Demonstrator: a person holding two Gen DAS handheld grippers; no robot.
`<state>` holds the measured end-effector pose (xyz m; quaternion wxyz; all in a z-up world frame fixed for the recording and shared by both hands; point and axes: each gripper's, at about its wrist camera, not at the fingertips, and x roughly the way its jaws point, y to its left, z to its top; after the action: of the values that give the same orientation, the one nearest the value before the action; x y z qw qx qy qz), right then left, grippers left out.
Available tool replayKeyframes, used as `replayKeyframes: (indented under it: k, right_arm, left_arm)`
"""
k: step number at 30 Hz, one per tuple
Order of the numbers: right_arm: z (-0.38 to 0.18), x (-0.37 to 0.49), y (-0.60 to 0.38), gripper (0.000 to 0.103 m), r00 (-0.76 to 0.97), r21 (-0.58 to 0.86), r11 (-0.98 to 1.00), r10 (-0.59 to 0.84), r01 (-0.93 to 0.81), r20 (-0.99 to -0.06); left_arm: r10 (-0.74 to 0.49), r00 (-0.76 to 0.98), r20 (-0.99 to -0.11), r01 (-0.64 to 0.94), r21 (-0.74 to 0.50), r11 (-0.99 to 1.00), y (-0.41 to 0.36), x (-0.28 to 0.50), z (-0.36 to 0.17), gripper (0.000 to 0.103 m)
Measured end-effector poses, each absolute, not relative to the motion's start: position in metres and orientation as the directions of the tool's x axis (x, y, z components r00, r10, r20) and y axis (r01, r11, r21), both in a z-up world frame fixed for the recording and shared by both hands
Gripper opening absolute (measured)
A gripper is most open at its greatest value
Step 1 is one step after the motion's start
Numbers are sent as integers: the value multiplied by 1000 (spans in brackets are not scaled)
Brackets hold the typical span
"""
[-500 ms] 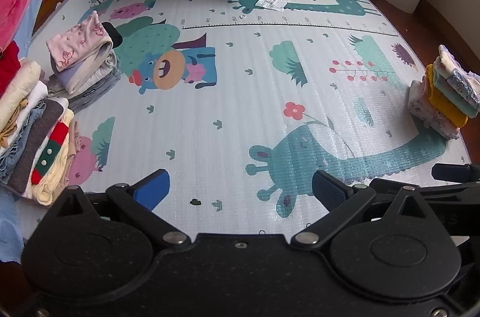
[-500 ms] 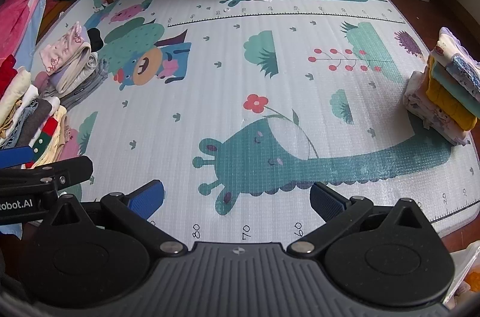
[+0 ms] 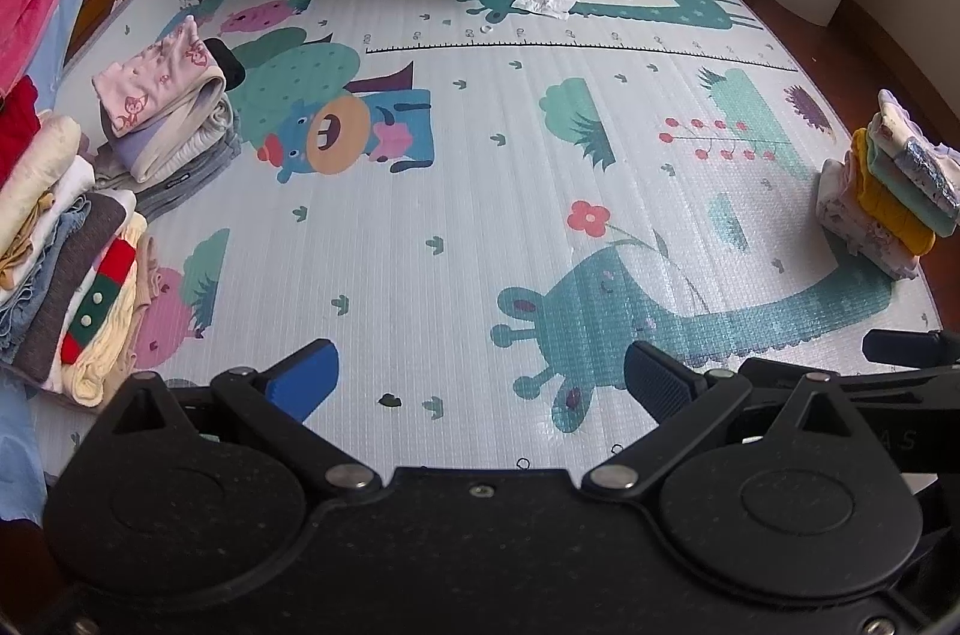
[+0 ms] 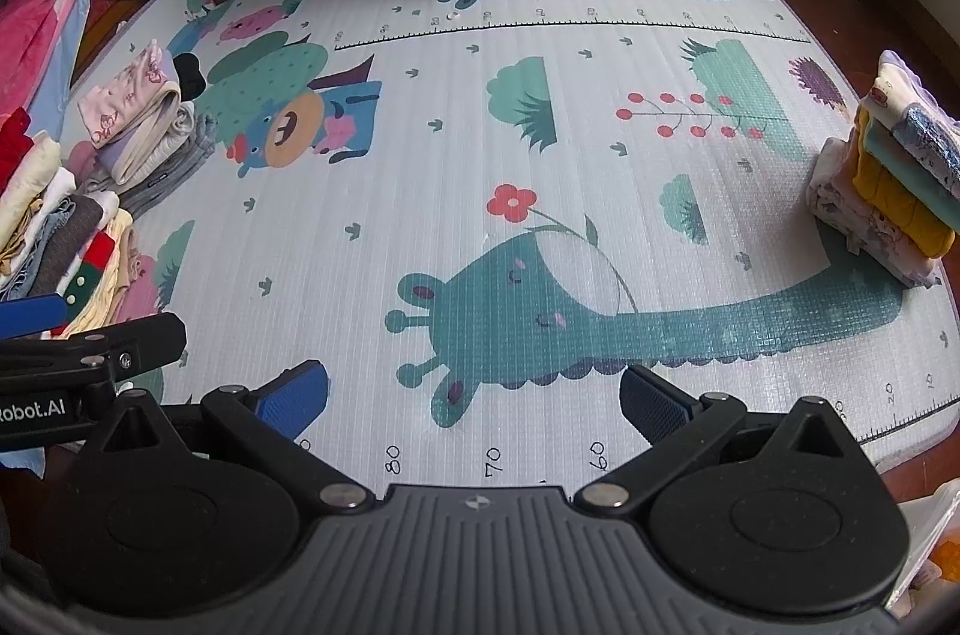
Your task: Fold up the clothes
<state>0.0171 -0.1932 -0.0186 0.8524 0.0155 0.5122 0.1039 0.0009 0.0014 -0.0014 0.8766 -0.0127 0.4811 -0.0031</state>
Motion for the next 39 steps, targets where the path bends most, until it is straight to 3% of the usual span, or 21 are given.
replayKeyframes:
  k: [39]
  right_arm:
    - [-21, 21, -197, 103, 428, 143, 978, 197, -154, -882]
  left_arm:
    - [-21, 527, -849, -8, -29, 1000, 3, 2, -3, 102]
